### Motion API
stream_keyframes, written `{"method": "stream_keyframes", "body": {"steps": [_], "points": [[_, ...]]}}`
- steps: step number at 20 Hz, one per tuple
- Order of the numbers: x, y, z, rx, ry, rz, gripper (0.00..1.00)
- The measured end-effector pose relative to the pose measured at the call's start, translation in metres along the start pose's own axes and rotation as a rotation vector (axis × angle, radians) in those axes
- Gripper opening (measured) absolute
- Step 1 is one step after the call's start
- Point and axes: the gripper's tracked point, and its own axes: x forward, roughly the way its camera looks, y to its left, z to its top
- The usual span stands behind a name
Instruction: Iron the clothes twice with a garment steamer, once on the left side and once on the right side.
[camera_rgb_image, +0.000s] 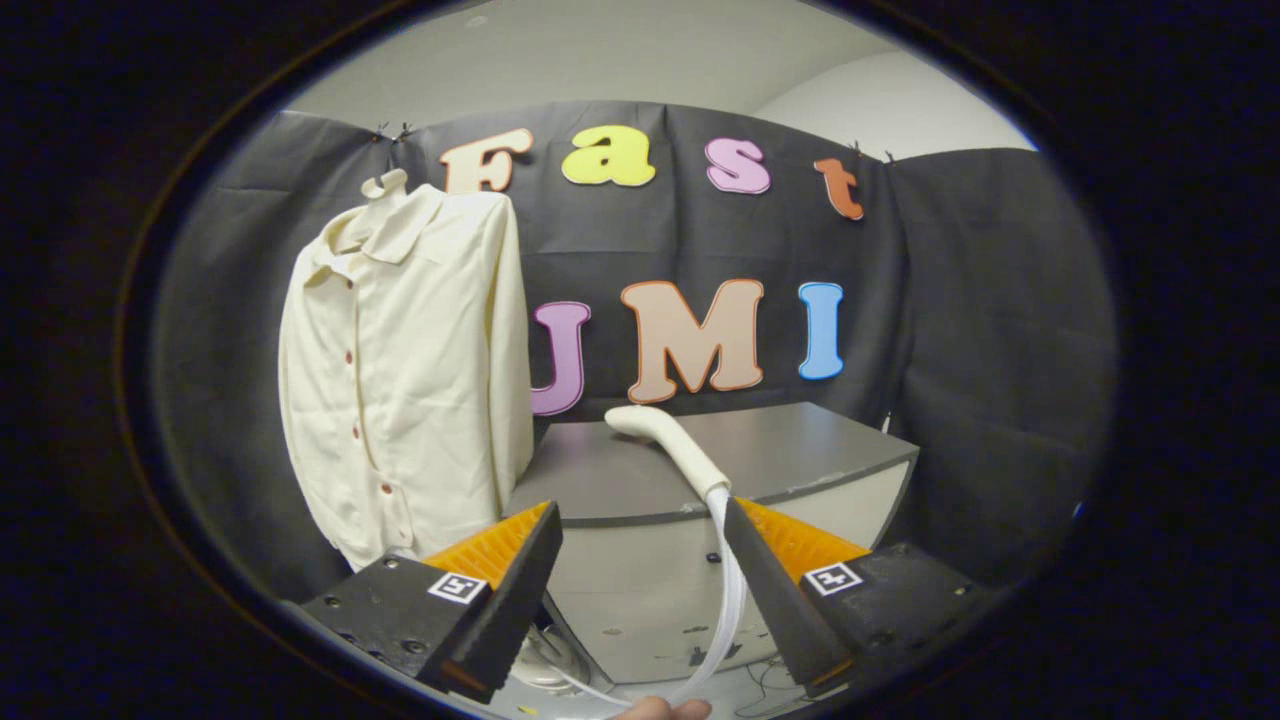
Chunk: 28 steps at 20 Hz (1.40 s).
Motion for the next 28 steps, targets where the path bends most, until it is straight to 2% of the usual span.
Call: {"method": "stream_keyframes", "body": {"steps": [2,7,13,18,21,24,28], "points": [[0.026,-0.009,0.012,0.011,0.004,-0.013,1.00],[0.089,-0.013,0.042,0.006,0.031,0.014,0.98],[0.167,-0.029,0.071,0.012,0.144,0.008,0.98],[0.218,-0.030,0.065,0.051,0.262,0.032,0.98],[0.243,-0.023,0.058,0.012,0.332,0.069,0.98],[0.257,-0.014,0.047,-0.053,0.410,0.080,0.97],[0.267,-0.009,0.038,-0.051,0.457,0.080,0.95]]}}
